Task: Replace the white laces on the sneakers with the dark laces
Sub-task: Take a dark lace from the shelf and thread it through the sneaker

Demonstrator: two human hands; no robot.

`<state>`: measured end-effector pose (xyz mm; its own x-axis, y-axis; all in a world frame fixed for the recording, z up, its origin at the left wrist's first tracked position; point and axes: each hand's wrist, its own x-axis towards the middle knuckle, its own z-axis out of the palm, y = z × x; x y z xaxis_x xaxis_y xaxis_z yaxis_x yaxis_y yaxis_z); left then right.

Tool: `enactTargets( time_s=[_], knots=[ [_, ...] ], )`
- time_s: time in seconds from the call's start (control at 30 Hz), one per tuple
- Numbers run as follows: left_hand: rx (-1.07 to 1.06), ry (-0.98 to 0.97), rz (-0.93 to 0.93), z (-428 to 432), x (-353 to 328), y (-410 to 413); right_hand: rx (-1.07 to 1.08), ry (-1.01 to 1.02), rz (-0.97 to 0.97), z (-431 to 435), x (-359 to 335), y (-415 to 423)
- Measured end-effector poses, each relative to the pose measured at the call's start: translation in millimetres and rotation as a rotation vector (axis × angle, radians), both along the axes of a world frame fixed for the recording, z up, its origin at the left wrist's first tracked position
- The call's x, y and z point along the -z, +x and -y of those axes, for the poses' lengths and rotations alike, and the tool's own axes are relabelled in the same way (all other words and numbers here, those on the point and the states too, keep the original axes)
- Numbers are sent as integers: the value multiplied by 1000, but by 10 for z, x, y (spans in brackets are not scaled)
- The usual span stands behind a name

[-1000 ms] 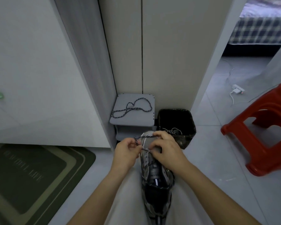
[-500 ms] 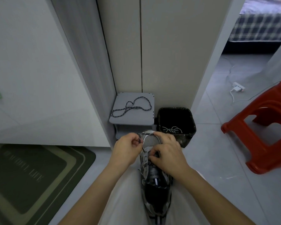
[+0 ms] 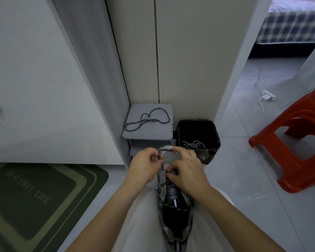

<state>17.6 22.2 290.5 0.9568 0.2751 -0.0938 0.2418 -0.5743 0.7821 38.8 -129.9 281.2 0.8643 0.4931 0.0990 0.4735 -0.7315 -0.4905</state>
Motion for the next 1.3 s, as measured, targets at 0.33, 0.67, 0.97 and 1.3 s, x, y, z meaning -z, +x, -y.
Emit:
enactTargets(
  time_s=[0.33, 0.67, 0.97, 1.3],
  knots=[
    [-88, -199, -97, 8, 177, -54, 272, 144, -274, -112, 163, -85],
    [-207, -392, -43, 20, 275, -99, 404, 270, 48, -259, 355, -299],
    [-122, -216, 22, 85, 276, -82, 348, 233, 6, -238, 411, -261],
    [-122, -175, 28, 142, 285, -86, 74, -7, 81, -29, 294, -196]
  ],
)
